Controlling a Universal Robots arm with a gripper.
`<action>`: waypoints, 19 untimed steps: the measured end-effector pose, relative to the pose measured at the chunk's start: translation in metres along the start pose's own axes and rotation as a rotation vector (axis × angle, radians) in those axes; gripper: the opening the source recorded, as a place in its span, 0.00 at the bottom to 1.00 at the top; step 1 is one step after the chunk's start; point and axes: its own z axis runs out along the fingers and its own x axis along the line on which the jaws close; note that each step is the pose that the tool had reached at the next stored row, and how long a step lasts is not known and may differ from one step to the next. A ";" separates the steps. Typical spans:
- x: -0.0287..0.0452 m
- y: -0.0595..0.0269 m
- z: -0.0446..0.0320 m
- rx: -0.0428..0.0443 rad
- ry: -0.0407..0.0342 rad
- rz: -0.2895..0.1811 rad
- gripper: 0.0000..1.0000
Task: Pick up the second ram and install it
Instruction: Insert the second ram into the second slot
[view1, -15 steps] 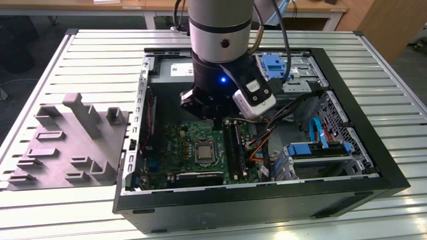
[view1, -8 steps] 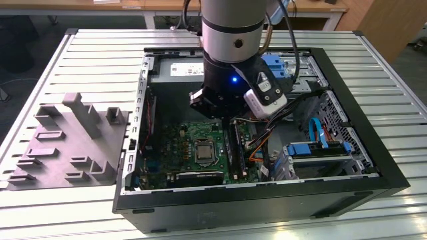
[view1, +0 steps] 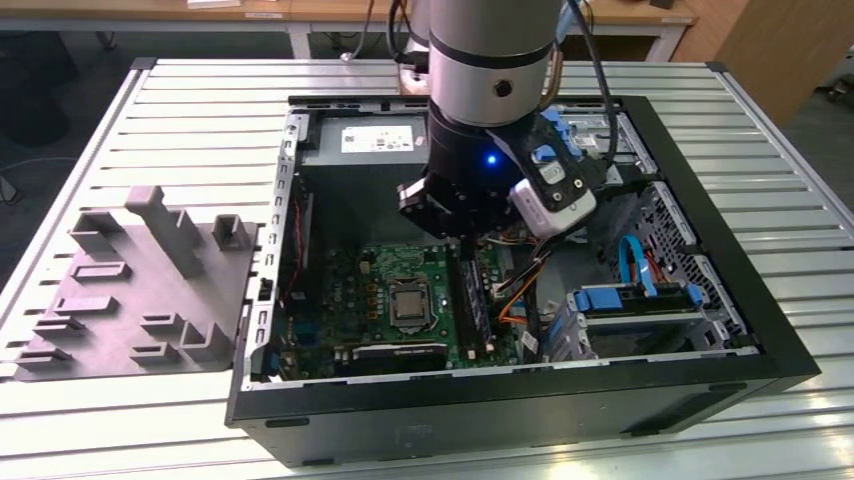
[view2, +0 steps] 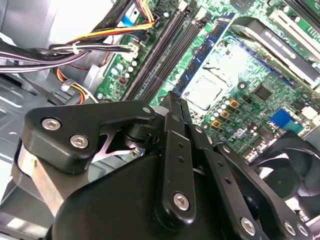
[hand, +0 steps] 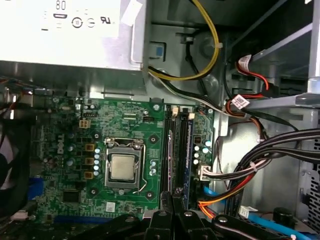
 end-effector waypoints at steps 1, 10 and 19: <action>-0.0003 0.0000 0.0002 0.0003 0.0002 0.006 0.12; -0.0012 0.0005 0.0032 0.0017 0.0006 0.040 0.12; -0.0059 0.0023 0.0062 0.0016 0.0006 0.040 0.12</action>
